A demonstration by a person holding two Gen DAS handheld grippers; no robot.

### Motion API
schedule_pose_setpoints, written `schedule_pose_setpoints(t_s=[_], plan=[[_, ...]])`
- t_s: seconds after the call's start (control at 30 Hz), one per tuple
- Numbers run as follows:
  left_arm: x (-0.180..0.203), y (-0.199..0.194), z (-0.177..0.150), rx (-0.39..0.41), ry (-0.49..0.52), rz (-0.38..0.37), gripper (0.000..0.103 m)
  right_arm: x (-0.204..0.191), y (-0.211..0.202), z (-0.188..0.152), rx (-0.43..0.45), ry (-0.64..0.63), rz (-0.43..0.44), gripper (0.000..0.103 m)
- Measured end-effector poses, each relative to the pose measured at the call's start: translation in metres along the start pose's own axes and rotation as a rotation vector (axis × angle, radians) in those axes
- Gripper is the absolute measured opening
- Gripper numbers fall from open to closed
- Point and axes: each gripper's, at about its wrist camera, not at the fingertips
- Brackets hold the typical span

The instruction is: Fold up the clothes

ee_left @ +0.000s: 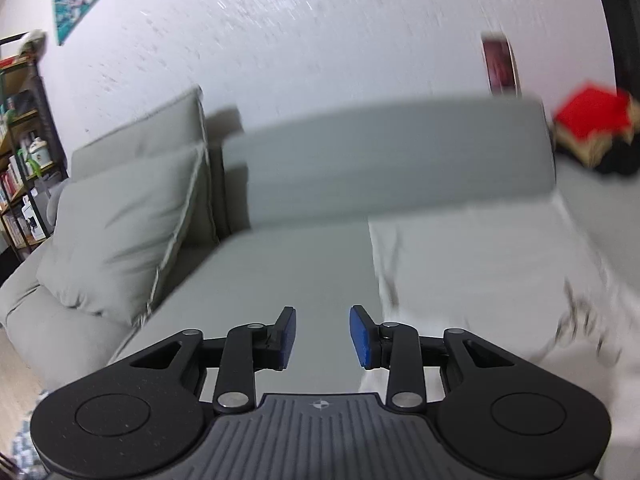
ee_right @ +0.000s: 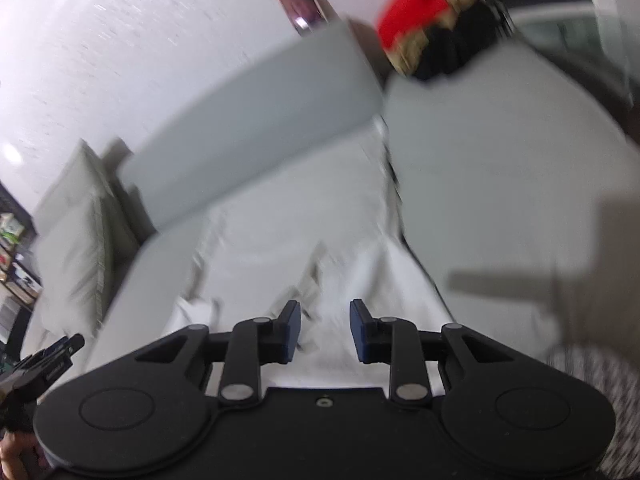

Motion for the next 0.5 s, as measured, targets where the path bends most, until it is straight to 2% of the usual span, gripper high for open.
schedule_pose_setpoints(t_s=[0.1,0.17,0.23,0.27,0.3,0.4,0.5], plan=[[-0.001,0.023,0.011,-0.063,-0.016,-0.068,0.043,-0.007,0.001,0.016,0.03,-0.028,-0.001,0.029],[0.006,0.055,0.002,-0.159,-0.009,-0.103,0.041,-0.002,0.022,0.022,0.004,-0.025,-0.032,0.029],[0.013,0.084,-0.012,-0.253,-0.026,-0.14,0.037,0.007,0.051,0.023,-0.055,0.005,-0.061,0.029],[0.016,0.097,-0.019,-0.297,-0.037,-0.158,0.033,0.013,0.068,0.024,-0.088,0.023,-0.072,0.025],[0.018,0.108,-0.024,-0.323,-0.05,-0.171,0.026,0.018,0.081,0.023,-0.109,0.041,-0.08,0.023],[0.021,0.129,-0.025,-0.325,-0.093,-0.178,0.02,0.031,0.112,0.027,-0.13,0.093,-0.091,0.022],[0.03,0.153,-0.018,-0.328,-0.103,-0.226,0.019,0.041,0.145,0.034,-0.169,0.16,-0.072,0.022]])
Point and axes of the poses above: each gripper's, at about its wrist camera, not at the fingertips, and y roughly the way its jaws point, x to its right, z to its top, and after that the axes turned 3 degrees about -z, right-handed
